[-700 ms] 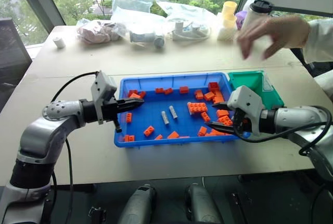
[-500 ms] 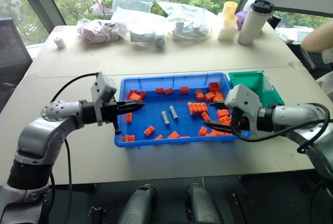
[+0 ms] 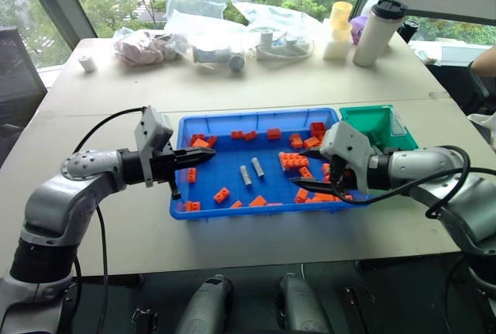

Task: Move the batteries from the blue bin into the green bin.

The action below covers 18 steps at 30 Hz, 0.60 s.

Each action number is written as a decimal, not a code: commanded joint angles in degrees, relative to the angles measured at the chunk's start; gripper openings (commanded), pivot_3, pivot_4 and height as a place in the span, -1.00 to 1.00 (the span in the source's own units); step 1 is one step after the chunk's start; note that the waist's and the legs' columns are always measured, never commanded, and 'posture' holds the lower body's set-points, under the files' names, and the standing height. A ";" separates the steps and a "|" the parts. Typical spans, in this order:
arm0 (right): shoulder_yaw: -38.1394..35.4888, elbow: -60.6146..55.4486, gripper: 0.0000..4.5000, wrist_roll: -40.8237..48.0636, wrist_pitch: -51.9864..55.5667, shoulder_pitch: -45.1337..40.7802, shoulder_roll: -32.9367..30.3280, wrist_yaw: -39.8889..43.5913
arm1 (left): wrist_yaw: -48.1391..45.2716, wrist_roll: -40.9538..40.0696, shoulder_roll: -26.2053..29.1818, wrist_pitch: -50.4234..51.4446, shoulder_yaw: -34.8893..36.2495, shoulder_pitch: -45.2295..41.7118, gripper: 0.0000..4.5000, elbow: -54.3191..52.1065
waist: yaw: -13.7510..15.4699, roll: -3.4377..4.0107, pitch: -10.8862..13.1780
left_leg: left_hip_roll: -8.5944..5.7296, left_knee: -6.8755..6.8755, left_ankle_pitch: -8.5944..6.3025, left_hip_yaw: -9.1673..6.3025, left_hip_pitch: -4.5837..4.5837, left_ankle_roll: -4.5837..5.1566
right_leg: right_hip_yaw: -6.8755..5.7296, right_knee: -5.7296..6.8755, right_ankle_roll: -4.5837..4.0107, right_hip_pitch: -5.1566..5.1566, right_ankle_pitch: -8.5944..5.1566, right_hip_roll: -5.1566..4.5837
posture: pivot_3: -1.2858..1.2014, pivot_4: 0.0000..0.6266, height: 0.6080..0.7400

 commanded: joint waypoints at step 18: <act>22.84 21.87 0.40 -9.69 12.89 -21.30 25.81 -5.74 | 2.97 0.62 0.31 -1.99 3.31 3.23 -1.00 -4.46 | -0.92 0.00 0.00 | -0.01 -0.09 0.05 -0.04 -0.04 -0.08 | 0.01 0.06 -0.01 -0.16 0.00 0.07 | 0.03 -0.52 1.00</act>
